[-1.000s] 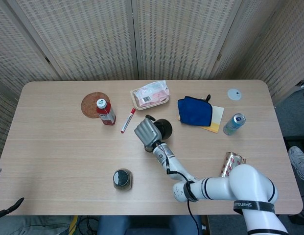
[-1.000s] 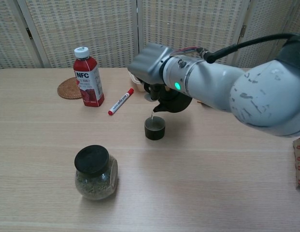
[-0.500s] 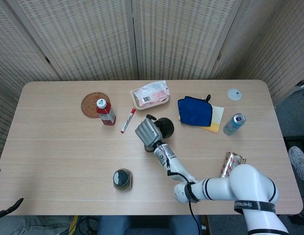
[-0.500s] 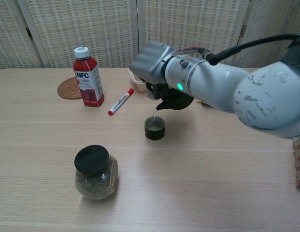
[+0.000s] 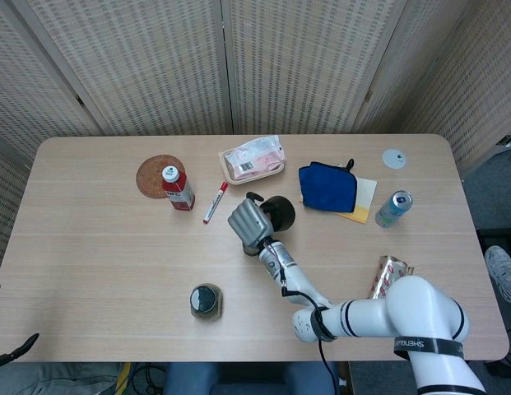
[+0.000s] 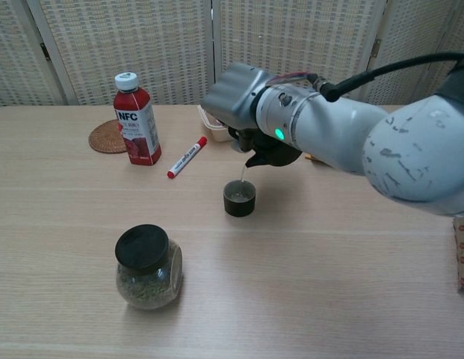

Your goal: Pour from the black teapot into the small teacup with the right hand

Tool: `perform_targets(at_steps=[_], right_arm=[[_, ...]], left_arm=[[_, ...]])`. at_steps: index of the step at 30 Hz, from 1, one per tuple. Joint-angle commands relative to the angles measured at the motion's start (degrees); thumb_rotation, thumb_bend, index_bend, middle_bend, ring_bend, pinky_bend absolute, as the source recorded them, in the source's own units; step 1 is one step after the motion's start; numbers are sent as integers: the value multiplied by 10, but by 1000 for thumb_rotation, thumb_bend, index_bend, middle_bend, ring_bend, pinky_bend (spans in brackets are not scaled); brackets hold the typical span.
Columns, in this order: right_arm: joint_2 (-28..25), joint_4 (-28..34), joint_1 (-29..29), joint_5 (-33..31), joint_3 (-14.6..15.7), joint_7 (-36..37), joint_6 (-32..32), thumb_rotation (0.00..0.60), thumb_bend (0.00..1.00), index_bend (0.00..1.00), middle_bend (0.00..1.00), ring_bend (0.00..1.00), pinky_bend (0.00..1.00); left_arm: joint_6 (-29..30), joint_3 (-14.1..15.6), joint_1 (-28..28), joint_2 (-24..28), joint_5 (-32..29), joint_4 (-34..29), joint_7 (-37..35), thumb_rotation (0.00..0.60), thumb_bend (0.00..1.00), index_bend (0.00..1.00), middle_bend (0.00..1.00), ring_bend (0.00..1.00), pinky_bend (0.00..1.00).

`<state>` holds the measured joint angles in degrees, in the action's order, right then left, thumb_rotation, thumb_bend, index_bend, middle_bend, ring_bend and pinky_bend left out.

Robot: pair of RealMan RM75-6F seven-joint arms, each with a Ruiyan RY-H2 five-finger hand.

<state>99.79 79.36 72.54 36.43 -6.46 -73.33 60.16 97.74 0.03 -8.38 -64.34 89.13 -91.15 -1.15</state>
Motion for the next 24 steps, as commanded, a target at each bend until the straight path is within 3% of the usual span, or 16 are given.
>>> perform_targets(at_steps=[1, 24], right_arm=[[0, 0, 0, 0, 0, -3, 1, 477, 385, 926, 1000, 954, 455], [6, 0, 2, -5, -2, -12, 0, 481, 385, 926, 1000, 954, 455]], left_arm=[[0, 0, 0, 0, 0, 0, 0, 285, 0, 109, 0, 0, 0], [-2, -1, 0, 0, 0, 2, -2, 284, 0, 108, 0, 0, 0]])
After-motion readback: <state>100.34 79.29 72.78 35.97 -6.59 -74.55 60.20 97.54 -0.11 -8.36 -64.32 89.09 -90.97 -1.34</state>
